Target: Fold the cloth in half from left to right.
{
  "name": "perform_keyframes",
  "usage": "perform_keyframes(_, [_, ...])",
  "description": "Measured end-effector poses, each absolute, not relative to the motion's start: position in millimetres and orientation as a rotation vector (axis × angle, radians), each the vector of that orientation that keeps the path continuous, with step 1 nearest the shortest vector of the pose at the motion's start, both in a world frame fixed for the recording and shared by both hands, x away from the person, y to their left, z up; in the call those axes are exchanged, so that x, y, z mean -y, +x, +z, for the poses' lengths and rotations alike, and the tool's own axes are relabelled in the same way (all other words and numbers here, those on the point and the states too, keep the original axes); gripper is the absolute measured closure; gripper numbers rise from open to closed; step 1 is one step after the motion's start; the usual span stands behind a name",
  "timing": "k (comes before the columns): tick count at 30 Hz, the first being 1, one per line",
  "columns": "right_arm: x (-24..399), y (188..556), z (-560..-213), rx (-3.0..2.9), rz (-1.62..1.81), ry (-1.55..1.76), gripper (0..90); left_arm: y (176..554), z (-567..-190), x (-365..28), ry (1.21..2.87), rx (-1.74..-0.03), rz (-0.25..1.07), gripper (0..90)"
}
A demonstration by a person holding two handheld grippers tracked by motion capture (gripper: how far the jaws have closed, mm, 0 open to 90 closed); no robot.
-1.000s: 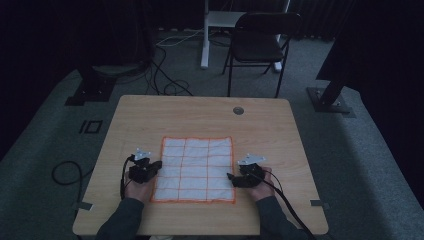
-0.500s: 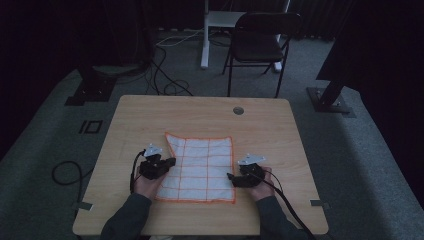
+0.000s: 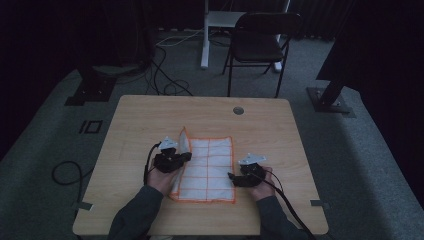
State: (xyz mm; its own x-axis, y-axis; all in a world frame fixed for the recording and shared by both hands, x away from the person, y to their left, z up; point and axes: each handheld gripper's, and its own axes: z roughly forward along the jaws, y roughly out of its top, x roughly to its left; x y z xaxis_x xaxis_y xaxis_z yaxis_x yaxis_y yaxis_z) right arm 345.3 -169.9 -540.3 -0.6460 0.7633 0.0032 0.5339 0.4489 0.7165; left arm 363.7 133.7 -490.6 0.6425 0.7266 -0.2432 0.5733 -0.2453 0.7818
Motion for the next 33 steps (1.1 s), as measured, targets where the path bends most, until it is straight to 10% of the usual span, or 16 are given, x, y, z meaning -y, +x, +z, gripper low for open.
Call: perform_keyframes(33, [183, 349, -539, -2.333, 0.998, 1.18, 34.7, 374, -496, -34, 2.039, -0.836, 0.125, 87.6])
